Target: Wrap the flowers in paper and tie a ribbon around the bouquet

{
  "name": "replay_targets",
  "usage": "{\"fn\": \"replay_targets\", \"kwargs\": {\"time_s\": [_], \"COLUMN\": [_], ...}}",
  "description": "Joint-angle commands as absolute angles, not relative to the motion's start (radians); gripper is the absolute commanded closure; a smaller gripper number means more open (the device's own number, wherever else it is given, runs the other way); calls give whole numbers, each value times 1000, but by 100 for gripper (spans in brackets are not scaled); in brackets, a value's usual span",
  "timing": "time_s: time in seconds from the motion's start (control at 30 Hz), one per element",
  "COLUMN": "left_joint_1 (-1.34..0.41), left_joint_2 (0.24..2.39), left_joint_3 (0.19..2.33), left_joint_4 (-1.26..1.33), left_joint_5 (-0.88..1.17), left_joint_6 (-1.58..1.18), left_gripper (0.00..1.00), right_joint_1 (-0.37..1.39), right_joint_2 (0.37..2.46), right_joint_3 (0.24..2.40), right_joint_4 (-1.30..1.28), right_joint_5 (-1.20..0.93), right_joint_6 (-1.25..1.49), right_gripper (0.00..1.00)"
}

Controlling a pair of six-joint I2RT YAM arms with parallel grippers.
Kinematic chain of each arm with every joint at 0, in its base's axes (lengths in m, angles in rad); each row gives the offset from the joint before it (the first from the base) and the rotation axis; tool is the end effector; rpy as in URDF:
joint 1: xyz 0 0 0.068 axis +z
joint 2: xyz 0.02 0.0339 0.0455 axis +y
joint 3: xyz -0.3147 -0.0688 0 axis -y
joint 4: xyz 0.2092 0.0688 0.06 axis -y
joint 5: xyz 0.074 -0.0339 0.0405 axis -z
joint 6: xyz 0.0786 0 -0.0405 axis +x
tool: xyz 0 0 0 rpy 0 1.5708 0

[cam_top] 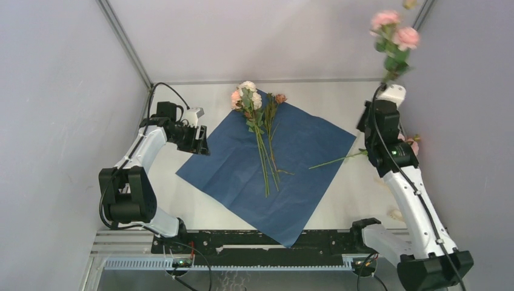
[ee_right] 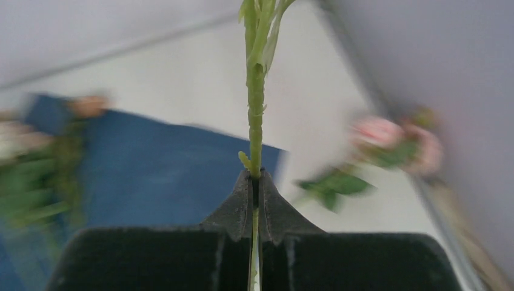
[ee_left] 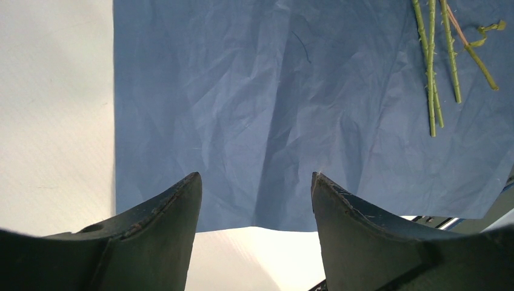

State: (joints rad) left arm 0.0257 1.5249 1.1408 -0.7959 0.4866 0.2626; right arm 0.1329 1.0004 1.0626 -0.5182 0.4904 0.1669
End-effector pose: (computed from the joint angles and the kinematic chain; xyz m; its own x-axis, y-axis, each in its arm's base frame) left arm 0.2775 -0.0296 0.2724 -0.8523 0.2076 -0.4801 0.3900 0.8639 -0.3187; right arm 0.1871 -0.0123 0.3881 -0.3802 0.0970 -0.9198 0.3705 0.9272 -0.0554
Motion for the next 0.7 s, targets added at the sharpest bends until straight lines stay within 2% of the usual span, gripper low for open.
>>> {"fn": "replay_targets", "kwargs": {"time_s": [0.0,0.1,0.27,0.53,0.57,0.67], "left_joint_1": [23,25,26,25,25,25], "left_joint_2": [1497,1494,1484,1491,1491,1496], "left_joint_3": [1121,1122,1120,1121,1121,1122], "left_joint_4": [-794,-798,-799,-799,-799,-800], "left_joint_5": [510,502,495,498,498,502], "left_joint_6": [275,274,275,276,276,276], "left_gripper": [29,28,28,28,28,28], "right_joint_1": [313,459,586,628,630,631], "right_joint_2": [1128,1373,1752,2051,2065,2075], "right_joint_3": [1143,1248,1533,1671,1677,1698], "right_joint_4": [-345,-335,-510,-583,-596,-655], "right_joint_5": [136,21,62,90,89,75], "right_joint_6": [281,324,379,391,374,329], "right_gripper": [100,100,100,99,93,63]}}
